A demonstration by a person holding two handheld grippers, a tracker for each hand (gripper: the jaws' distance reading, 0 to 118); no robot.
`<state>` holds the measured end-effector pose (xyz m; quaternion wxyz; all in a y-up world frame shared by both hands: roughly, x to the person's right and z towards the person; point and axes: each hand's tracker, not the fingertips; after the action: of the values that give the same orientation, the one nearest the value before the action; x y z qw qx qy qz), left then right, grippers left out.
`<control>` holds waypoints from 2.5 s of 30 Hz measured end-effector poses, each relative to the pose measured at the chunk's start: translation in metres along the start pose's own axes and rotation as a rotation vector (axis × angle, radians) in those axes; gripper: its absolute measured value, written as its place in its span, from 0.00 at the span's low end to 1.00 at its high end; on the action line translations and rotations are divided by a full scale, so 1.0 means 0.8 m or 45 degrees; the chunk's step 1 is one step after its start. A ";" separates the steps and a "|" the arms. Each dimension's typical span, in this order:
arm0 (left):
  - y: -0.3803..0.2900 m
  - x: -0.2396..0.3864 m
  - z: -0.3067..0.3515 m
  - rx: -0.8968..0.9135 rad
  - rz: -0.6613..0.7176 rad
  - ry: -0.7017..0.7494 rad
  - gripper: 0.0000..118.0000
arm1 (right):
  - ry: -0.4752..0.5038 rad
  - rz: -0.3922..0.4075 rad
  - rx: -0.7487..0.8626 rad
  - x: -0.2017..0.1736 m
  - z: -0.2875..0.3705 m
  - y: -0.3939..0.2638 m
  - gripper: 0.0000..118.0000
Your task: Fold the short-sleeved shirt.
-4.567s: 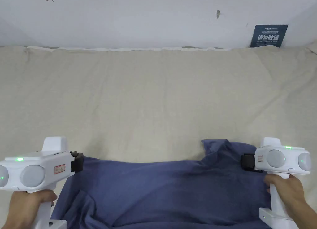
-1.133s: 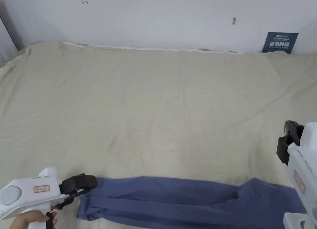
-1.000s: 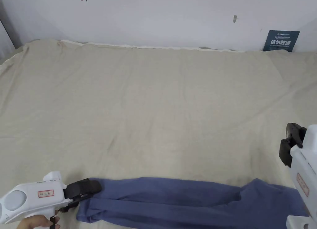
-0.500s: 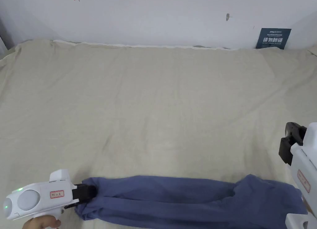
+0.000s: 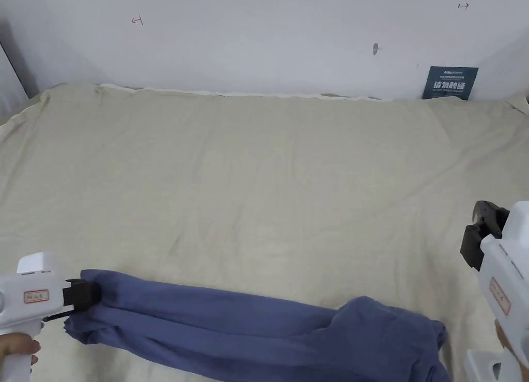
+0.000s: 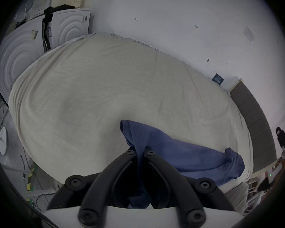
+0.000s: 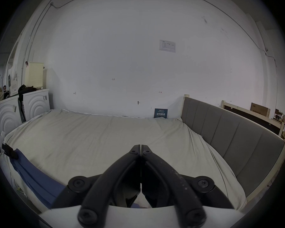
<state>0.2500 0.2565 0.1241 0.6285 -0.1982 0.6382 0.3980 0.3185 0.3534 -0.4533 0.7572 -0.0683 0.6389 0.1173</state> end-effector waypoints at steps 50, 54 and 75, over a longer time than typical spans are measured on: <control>-0.143 0.258 -0.089 0.018 -0.405 -0.119 0.01 | -0.015 -0.037 -0.005 0.046 0.024 -0.011 0.02; -0.178 0.295 -0.108 -0.041 -0.482 -0.173 0.01 | -0.018 -0.029 -0.023 0.049 0.023 -0.014 0.02; -0.101 0.224 -0.036 0.027 -0.176 -0.451 0.03 | -0.040 -0.065 -0.038 0.061 0.027 -0.014 0.02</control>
<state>0.2685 0.2301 -0.0716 0.7590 -0.1617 0.5066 0.3757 0.3496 0.3524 -0.4980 0.7689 -0.0941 0.6231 0.1085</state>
